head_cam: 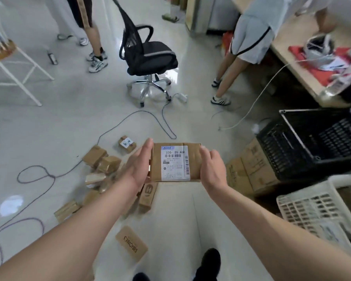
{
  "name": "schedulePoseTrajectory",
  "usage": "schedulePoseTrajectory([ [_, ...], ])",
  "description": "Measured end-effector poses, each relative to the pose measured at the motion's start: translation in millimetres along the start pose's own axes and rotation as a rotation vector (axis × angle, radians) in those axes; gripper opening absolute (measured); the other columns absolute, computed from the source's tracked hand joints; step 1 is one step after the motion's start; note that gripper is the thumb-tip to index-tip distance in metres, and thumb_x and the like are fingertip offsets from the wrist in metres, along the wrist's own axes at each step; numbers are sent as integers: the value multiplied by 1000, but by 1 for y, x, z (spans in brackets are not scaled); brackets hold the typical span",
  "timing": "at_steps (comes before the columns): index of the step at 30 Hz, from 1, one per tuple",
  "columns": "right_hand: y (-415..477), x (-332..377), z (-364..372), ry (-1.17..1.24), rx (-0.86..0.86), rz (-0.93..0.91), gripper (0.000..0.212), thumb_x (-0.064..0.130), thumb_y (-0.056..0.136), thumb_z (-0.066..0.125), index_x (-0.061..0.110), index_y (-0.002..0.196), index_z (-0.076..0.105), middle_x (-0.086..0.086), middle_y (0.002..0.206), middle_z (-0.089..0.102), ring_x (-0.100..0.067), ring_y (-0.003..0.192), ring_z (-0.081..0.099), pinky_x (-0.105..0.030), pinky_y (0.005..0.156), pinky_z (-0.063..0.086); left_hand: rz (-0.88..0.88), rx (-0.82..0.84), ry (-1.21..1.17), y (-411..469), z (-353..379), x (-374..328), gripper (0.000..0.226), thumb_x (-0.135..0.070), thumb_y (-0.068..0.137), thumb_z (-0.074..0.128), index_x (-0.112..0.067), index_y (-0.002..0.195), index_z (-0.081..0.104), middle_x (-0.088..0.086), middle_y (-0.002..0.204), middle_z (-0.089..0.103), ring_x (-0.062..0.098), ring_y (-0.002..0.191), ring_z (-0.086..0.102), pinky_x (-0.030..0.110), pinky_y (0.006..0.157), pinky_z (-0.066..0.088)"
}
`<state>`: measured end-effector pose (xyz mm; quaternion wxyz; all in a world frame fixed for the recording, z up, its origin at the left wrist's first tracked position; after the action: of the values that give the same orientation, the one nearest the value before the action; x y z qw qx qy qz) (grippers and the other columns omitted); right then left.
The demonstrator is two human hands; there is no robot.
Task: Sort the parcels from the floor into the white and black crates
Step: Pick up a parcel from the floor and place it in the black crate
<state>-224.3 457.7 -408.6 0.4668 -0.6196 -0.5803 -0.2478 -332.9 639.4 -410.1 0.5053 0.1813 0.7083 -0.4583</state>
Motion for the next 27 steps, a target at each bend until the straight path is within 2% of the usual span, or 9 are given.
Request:
schedulePoseTrajectory([
  [4,29,-10,-75,60,-75,14,49,51,101,47,3,94,57,1,81,56,-14,74,48,-28,65,37,30,80,67,2,79,-38,44,-67,99,30,-40,92,64,4,93,70,29,87,68,43,82,53],
  [8,65,-21,-150,94,-126,26,47,55,98,47,11,85,54,2,78,55,-19,77,51,-41,76,42,43,128,145,12,162,-67,50,-68,99,30,-37,100,68,8,98,71,37,91,70,51,91,54],
  [12,98,-31,-225,82,-171,7,47,55,98,47,11,87,57,1,81,58,-19,79,54,-41,76,42,71,179,181,19,245,-92,54,-71,97,32,-33,105,70,7,99,70,38,93,70,52,90,55],
  [15,117,-37,-274,99,-207,-1,44,54,99,46,14,82,53,2,79,55,-18,76,51,-40,73,41,88,212,196,22,299,-109,55,-74,94,36,-30,103,70,5,93,70,34,89,69,48,85,56],
  [18,136,-43,-315,127,-241,6,43,52,100,46,14,83,54,3,79,55,-16,76,50,-38,73,41,120,265,233,24,348,-125,51,-66,99,34,-28,102,67,2,86,67,28,81,65,38,75,51],
  [21,155,-49,-344,159,-282,20,44,53,100,46,13,86,56,2,81,57,-16,78,53,-36,69,42,153,337,271,29,390,-140,49,-61,101,33,-27,94,67,3,84,65,26,76,59,35,73,45],
  [24,173,-57,-367,201,-324,51,46,51,101,45,8,96,61,1,85,61,-15,79,55,-33,66,43,173,445,293,41,429,-154,57,-56,104,31,-27,76,71,12,87,60,26,79,54,32,67,38],
  [27,197,-65,-389,191,-373,84,44,51,103,44,10,96,61,3,87,61,-13,80,57,-31,64,40,172,516,304,63,469,-163,58,-57,105,30,-47,66,72,12,89,58,26,81,52,32,67,35],
])
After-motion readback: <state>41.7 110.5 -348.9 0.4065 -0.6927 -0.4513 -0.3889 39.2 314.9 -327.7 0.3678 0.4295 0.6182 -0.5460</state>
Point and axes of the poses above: each hand's wrist, its own y-axis towards the middle knuckle, its own z-axis out of the palm, x = y × z, the point moved 5 cm from there along y, towards the middle knuckle
